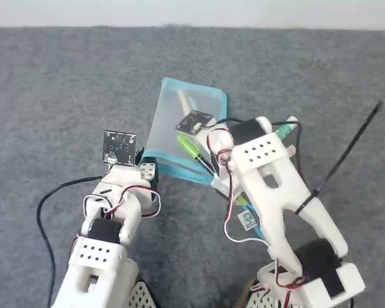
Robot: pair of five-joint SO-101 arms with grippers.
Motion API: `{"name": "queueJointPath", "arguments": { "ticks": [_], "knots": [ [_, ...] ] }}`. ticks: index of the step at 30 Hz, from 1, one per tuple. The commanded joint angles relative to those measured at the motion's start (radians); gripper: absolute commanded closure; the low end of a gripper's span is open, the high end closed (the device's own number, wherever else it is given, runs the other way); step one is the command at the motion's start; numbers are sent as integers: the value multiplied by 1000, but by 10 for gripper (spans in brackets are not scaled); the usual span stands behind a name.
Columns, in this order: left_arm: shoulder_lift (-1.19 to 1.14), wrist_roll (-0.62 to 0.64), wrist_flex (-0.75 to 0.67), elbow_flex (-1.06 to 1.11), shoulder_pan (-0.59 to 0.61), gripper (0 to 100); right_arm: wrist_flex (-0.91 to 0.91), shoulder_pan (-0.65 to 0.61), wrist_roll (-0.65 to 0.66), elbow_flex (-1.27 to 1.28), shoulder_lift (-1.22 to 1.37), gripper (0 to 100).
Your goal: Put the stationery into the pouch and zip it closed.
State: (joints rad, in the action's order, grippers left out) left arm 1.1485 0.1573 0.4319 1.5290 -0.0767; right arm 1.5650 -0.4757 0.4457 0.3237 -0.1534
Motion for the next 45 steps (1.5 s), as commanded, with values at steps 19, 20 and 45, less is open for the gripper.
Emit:
{"name": "queueJointPath", "arguments": {
  "ticks": [19, 20, 45],
  "knots": [
    [20, -9, -3, -45, -8, 988, 108, -12, 132, 244, -337, 991],
    [20, -9, -3, -45, -8, 988, 107, -12, 110, 229, -305, 991],
    [20, -144, 2, 4, -206, 988, 228, 193, -175, -474, 274, 991]
  ]
}}
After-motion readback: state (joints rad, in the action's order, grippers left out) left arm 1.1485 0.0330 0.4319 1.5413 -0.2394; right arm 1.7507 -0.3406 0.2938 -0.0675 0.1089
